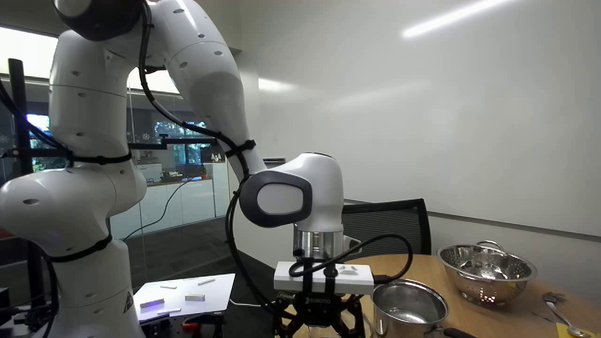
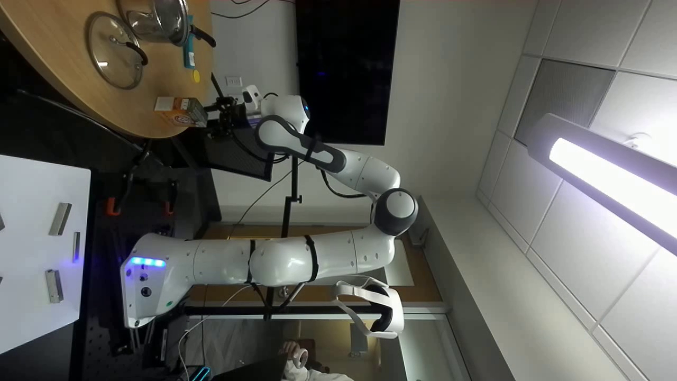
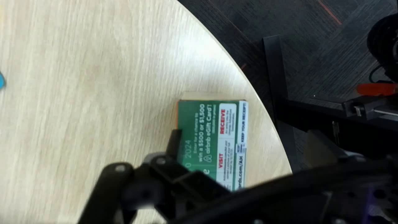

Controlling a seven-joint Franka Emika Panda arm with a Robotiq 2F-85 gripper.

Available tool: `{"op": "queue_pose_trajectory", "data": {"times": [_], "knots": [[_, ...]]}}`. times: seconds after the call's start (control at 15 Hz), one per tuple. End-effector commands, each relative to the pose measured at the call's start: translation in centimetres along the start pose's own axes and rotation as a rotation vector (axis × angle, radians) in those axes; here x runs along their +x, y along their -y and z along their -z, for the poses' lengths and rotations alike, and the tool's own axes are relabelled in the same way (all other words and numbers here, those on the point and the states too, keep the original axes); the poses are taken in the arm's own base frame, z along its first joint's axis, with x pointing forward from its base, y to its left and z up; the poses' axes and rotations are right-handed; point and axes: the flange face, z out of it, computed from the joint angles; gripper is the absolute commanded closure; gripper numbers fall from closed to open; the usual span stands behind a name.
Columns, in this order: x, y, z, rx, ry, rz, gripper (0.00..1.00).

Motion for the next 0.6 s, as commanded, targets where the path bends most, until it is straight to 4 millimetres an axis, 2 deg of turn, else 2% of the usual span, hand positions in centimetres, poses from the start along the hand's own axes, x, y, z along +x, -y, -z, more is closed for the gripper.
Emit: {"op": "queue_pose_trajectory", "data": {"times": [0.0,0.27,0.53], "knots": [[0.4,0.5,-0.6,-0.03,0.003,0.004,0.0],[0.7,0.5,-0.7,-0.04,-0.001,-0.003,0.0],[1.4,0.3,0.3,-0.128,-0.03,0.005,0.0]]}}
